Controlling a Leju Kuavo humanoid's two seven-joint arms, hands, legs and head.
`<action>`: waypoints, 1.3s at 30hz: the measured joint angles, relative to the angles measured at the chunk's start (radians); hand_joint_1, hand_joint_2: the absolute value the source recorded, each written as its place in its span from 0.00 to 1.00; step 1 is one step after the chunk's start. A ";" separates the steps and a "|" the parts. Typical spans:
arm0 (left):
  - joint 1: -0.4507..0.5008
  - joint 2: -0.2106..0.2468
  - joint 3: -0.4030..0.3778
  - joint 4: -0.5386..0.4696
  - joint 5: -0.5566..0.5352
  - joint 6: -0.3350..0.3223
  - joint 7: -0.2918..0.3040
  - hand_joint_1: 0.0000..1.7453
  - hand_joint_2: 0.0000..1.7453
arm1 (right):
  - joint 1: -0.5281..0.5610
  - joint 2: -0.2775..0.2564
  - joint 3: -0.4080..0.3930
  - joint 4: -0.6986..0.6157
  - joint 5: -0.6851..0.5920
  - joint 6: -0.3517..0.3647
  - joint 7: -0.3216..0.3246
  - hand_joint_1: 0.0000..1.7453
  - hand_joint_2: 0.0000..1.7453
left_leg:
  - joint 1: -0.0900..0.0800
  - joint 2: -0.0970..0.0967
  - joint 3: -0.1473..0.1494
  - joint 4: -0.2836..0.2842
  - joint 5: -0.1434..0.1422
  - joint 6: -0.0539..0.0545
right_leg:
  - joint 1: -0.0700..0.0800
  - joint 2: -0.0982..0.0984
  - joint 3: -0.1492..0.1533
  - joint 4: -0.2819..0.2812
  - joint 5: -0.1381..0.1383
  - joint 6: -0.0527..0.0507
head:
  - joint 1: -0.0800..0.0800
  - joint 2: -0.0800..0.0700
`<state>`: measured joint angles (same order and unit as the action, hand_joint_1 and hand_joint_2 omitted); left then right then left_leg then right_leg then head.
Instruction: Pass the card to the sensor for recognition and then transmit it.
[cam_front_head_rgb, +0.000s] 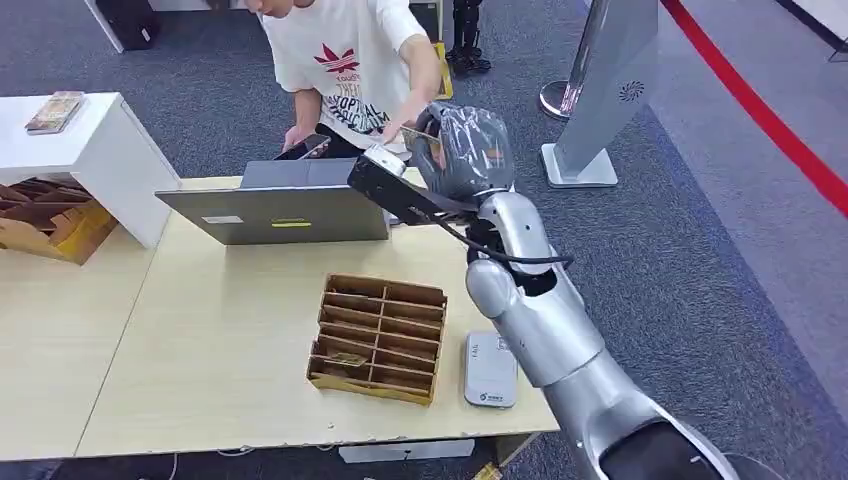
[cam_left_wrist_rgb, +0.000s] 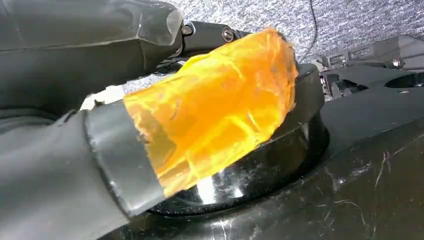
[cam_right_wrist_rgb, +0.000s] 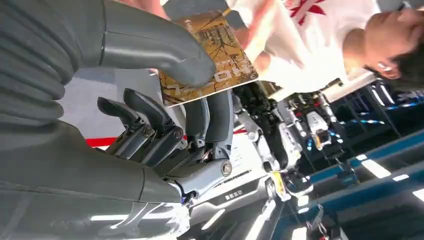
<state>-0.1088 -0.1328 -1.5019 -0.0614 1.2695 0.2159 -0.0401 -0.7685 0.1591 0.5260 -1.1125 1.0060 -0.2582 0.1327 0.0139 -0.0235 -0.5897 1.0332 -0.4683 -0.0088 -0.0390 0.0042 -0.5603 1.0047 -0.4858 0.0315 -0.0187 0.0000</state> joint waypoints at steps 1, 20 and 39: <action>0.000 0.000 0.000 0.000 -0.002 0.000 0.001 0.00 0.00 | -0.008 0.003 0.001 0.012 0.004 0.000 0.000 1.00 1.00 | 0.000 0.000 0.000 0.000 0.000 0.000 | 0.000 0.000 0.000 0.000 0.000 0.000 | 0.000 0.000; -0.001 0.002 0.000 -0.005 0.044 -0.010 0.005 0.00 0.00 | 0.050 0.056 0.024 0.053 -0.247 0.182 -0.105 0.00 0.00 | 0.000 0.000 0.000 0.000 0.000 0.000 | 0.000 0.000 -0.001 0.000 0.000 0.000 | 0.000 0.000; 0.006 0.000 0.000 -0.005 0.092 -0.006 -0.052 0.00 0.00 | 0.399 -0.130 0.152 -0.400 -1.447 0.865 -0.391 0.00 0.00 | 0.000 0.002 0.000 0.000 -0.004 0.001 | 0.000 0.001 -0.002 -0.002 -0.003 0.002 | 0.001 0.000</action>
<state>-0.1023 -0.1324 -1.5019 -0.0660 1.3618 0.2094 -0.0923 -0.3692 0.0291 0.6783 -1.5120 -0.4415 0.6070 -0.2587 0.0143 -0.0218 -0.5894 1.0336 -0.4721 -0.0081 -0.0386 0.0052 -0.5624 1.0026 -0.4889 0.0331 -0.0179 0.0000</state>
